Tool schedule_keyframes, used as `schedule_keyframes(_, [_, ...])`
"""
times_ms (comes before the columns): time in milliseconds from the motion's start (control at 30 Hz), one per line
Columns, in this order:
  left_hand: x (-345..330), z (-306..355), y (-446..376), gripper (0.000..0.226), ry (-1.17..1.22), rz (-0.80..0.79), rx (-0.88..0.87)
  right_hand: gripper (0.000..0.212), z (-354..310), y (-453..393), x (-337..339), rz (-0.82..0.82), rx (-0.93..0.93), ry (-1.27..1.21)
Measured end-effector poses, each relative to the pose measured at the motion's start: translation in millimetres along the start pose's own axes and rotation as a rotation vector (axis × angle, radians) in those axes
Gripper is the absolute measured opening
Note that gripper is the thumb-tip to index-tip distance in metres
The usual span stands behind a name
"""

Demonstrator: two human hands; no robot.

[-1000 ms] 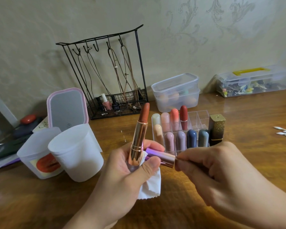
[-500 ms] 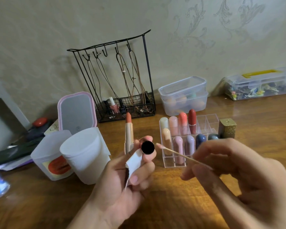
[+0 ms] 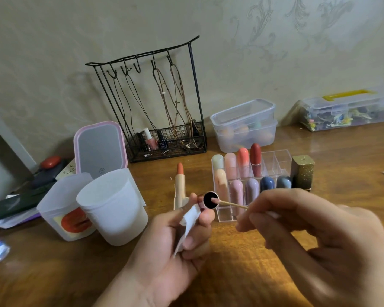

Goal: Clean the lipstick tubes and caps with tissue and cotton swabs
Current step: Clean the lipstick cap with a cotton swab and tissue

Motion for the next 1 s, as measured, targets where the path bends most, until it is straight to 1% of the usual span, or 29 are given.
schedule_keyframes(100, [-0.7,4.1,3.0,0.014,-0.198,0.068,-0.054,0.001,6.4,0.3,-7.2,-0.084,-0.046,0.071])
schedule_keyframes(167, [-1.1,10.5,6.1,0.014,-0.351,0.119,-0.136,0.006,17.0,2.2,-10.3,-0.134,-0.095,0.156])
schedule_keyframes(233, [-2.8,15.7,8.8,0.014,-0.437,0.149,-0.205,0.014,25.4,4.3,-10.7,-0.170,-0.161,0.208])
schedule_keyframes(300, [-3.1,17.1,10.8,0.020,-0.461,0.164,-0.225,0.016,26.5,5.3,-13.7,-0.210,-0.176,0.180])
schedule_keyframes(367, [-5.8,17.5,11.3,0.027,-0.474,0.153,-0.231,0.014,23.6,5.3,-15.2,-0.220,-0.134,0.120])
schedule_keyframes(433, [-5.7,17.3,11.1,0.025,-0.489,0.145,-0.238,0.017,23.9,3.2,-10.2,-0.169,-0.112,0.114])
schedule_keyframes(467, [-5.2,17.6,10.7,0.021,-0.504,0.145,-0.246,0.019,25.8,2.1,-8.6,-0.159,-0.134,0.124])
schedule_keyframes(500, [-4.7,18.4,10.9,0.018,-0.521,0.147,-0.257,0.021,27.4,1.5,-9.5,-0.180,-0.167,0.130])
schedule_keyframes(600, [-1.8,21.0,10.5,0.018,-0.582,0.164,-0.293,0.019,28.4,3.9,-20.4,-0.356,-0.224,0.049])
schedule_keyframes(633, [-1.2,22.1,10.7,0.020,-0.610,0.168,-0.304,0.018,28.8,3.2,-19.7,-0.361,-0.241,-0.009])
schedule_keyframes(667, [-1.2,23.4,10.9,0.022,-0.642,0.168,-0.317,0.018,30.9,1.7,-16.0,-0.327,-0.256,-0.049])
schedule_keyframes(733, [0.2,26.6,11.5,0.023,-0.697,0.184,-0.344,0.020,34.7,-1.4,-9.0,-0.268,-0.245,-0.035])
schedule_keyframes(767, [1.4,28.7,11.7,0.023,-0.718,0.202,-0.357,0.022,36.6,-1.8,-10.6,-0.295,-0.245,-0.007])
schedule_keyframes(867, [6.7,32.4,10.1,0.022,-0.745,0.253,-0.391,0.024,37.9,2.9,-26.6,-0.526,-0.262,0.042])
schedule_keyframes(900, [9.0,33.1,8.9,0.021,-0.747,0.269,-0.396,0.022,37.7,2.9,-28.3,-0.570,-0.270,0.047])
schedule_keyframes(933, [12.2,34.2,7.7,0.020,-0.746,0.290,-0.397,0.020,38.9,1.6,-27.0,-0.585,-0.288,0.058])
schedule_keyframes(1000, [17.4,37.4,6.3,0.020,-0.705,0.317,-0.393,0.017,45.7,-0.5,-20.6,-0.559,-0.316,0.129])
Point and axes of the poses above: each hand's wrist, its own y-axis away from the middle knuckle, its own x-axis out of the back of the hand, z = x × y, the point moved 8 cm from there along -y, towards the middle knuckle, and after that the axes turned 14 degrees about -y, right-handed, at the moved point
